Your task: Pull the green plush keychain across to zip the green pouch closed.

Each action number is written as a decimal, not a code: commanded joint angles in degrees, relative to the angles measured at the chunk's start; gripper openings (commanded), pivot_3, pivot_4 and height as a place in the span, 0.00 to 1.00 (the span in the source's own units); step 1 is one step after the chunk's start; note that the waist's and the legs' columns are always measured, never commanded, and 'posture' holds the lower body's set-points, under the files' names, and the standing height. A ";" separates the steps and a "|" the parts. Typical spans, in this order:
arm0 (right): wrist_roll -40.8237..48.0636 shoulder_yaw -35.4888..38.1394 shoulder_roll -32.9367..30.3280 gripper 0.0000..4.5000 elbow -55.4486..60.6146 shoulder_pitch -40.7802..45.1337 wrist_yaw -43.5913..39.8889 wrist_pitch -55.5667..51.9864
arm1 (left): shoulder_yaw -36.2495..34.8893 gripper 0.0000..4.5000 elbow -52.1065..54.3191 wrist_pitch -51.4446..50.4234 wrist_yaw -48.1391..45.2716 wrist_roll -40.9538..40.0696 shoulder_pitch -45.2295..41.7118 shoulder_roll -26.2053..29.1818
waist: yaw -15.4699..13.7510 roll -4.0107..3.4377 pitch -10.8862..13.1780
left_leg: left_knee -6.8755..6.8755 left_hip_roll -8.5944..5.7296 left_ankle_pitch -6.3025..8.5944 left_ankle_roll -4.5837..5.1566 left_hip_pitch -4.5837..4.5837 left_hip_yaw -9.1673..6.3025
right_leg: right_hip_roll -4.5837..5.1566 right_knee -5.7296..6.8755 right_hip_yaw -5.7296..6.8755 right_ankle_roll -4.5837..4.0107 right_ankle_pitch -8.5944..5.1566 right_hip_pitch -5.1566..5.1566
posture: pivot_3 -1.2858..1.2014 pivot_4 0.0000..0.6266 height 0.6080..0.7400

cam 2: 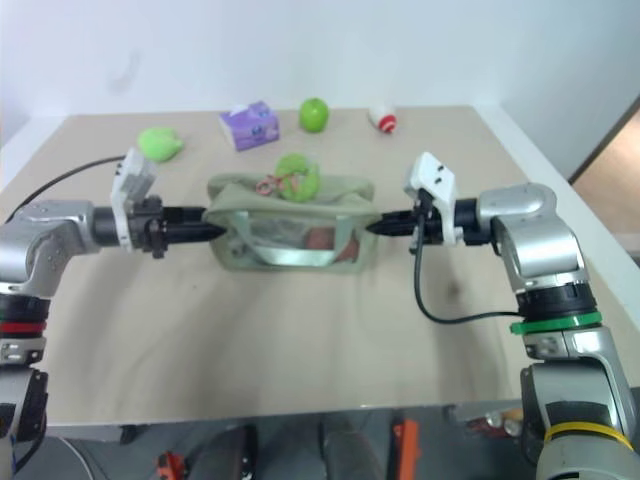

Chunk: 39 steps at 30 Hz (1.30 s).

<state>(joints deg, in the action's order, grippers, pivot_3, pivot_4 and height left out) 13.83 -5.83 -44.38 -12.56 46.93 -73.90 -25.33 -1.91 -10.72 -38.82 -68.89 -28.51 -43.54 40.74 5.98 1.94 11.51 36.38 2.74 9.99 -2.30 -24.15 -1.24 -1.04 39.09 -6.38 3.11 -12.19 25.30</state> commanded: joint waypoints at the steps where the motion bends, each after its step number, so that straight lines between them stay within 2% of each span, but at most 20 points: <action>1: 0.34 0.39 -0.55 0.00 1.60 0.21 -0.43 0.27 | -1.73 0.05 0.48 1.42 1.68 -0.50 -2.30 -0.89 | 0.01 0.00 0.00 | 0.00 0.00 0.00 0.00 0.00 0.01 | 0.00 0.00 -0.01 0.01 0.00 0.00 | 0.52 0.24 1.00; 2: 0.35 0.36 -0.54 0.00 1.60 0.24 -0.45 0.27 | -1.81 0.01 0.49 1.41 2.08 -0.60 -2.36 -1.15 | 0.01 0.00 0.00 | 0.00 0.00 0.00 0.00 0.00 0.00 | 0.00 0.00 -0.01 0.04 0.02 0.00 | 0.52 0.24 1.00; 10: 1.77 2.11 -0.16 0.00 1.59 0.48 0.36 -0.24 | -1.25 0.01 4.03 -0.73 3.90 -1.79 0.50 -2.25 | -0.02 0.00 0.00 | -0.01 -0.02 0.00 0.00 -0.01 -0.01 | 0.02 -0.01 0.00 0.07 0.03 0.00 | 0.52 0.24 1.00; 15: 8.39 6.42 0.16 0.37 4.26 0.82 0.38 -7.29 | -1.39 0.00 6.74 -1.41 5.19 -2.59 2.62 -2.67 | -0.17 0.00 0.00 | -0.01 -0.05 0.00 0.00 -0.03 -0.02 | 0.05 -0.01 0.00 0.06 0.02 -0.01 | 0.52 0.24 1.00; 21: 22.19 15.85 -3.01 0.82 11.11 1.18 -1.24 -18.02 | -2.10 0.00 8.56 -2.37 6.96 -3.89 3.87 -3.40 | -1.09 0.00 0.00 | -0.01 -0.12 0.01 -0.01 -0.13 -0.06 | 0.13 -0.08 0.03 0.16 -0.01 -0.02 | 0.52 0.24 1.00; 25: 26.95 20.28 -1.73 0.82 11.14 8.13 2.32 -17.79 | -1.70 0.00 8.32 -2.10 7.29 -3.88 4.05 -3.66 | -1.27 -0.03 0.02 | -0.01 -0.11 0.02 -0.02 -0.10 -0.02 | 0.13 -0.12 0.03 0.09 -0.06 -0.01 | 0.52 0.24 1.00; 27: 21.15 16.48 -1.37 0.82 11.49 8.90 4.24 -11.74 | -1.58 0.00 8.50 -2.14 7.41 -3.91 4.05 -3.86 | -1.28 -0.02 0.01 | -0.01 -0.11 0.01 -0.01 -0.08 -0.02 | 0.13 -0.11 0.03 0.01 -0.08 -0.01 | 0.52 0.24 1.00; 30: 4.25 5.22 -1.91 0.82 12.16 8.26 8.04 4.06 | -1.69 0.00 8.72 -2.20 7.51 -4.06 4.08 -3.96 | -1.23 0.08 -0.05 | 0.00 -0.09 0.01 -0.01 -0.03 -0.02 | 0.12 -0.12 0.06 -0.01 -0.09 -0.03 | 0.52 0.24 1.00; 33: -7.61 -1.83 -2.47 0.82 10.56 8.14 9.79 18.87 | -1.98 0.00 9.00 -2.30 7.70 -4.27 4.23 -3.95 | -1.17 0.06 -0.03 | 0.01 -0.11 0.01 -0.02 -0.05 0.09 | 0.18 -0.14 0.01 0.00 -0.09 0.00 | 0.52 0.24 1.00; 39: -12.75 -3.50 -0.51 0.82 6.00 11.27 11.77 33.90 | -2.47 0.00 9.61 -2.59 8.27 -4.78 4.74 -3.61 | -1.46 0.04 -0.02 | -0.05 -0.13 0.06 -0.10 -0.19 0.09 | 0.22 -0.18 0.00 0.19 -0.11 0.05 | 0.52 0.24 1.00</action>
<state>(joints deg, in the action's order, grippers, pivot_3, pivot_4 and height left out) 1.71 -10.93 -44.96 -6.71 55.53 -63.12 4.43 -3.44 -3.03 -41.22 -60.74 -32.58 -39.14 36.84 4.52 1.98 11.50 36.31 2.61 10.06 -2.40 -24.33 -1.16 -0.82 38.91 -6.38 3.32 -12.31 25.35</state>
